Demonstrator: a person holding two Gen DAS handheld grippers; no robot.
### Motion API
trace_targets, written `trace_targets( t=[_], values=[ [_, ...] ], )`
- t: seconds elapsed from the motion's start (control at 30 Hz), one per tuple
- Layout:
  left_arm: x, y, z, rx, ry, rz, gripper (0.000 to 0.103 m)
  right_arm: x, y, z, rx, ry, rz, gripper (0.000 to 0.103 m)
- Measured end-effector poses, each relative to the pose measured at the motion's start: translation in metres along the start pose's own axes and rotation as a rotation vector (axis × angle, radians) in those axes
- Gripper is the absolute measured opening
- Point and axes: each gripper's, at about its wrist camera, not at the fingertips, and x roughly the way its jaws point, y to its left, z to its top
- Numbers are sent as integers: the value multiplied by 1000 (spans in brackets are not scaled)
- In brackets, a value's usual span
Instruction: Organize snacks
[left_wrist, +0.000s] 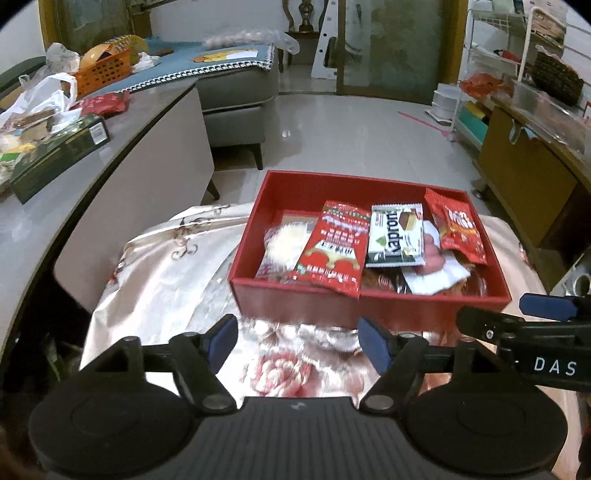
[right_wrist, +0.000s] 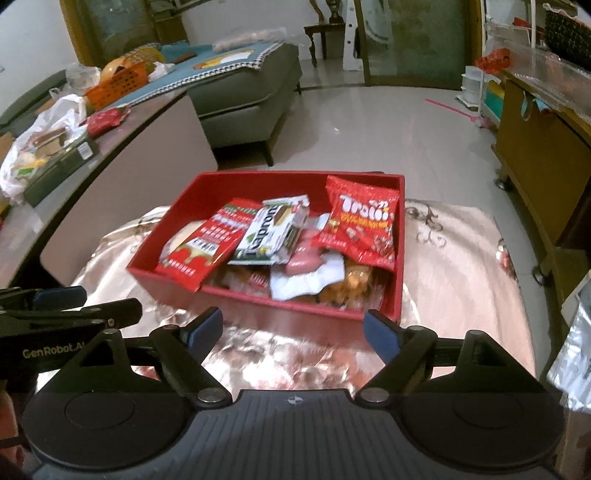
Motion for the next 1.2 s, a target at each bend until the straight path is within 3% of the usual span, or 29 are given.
trace_targets(
  t=[0.33, 1.2],
  values=[
    [-29, -2, -31, 26, -8, 8, 67, -27, 18, -26, -5, -5, 30, 89],
    [-70, -11, -75, 45, -36, 8, 74, -72, 19, -69, -7, 1, 47, 90]
  ],
)
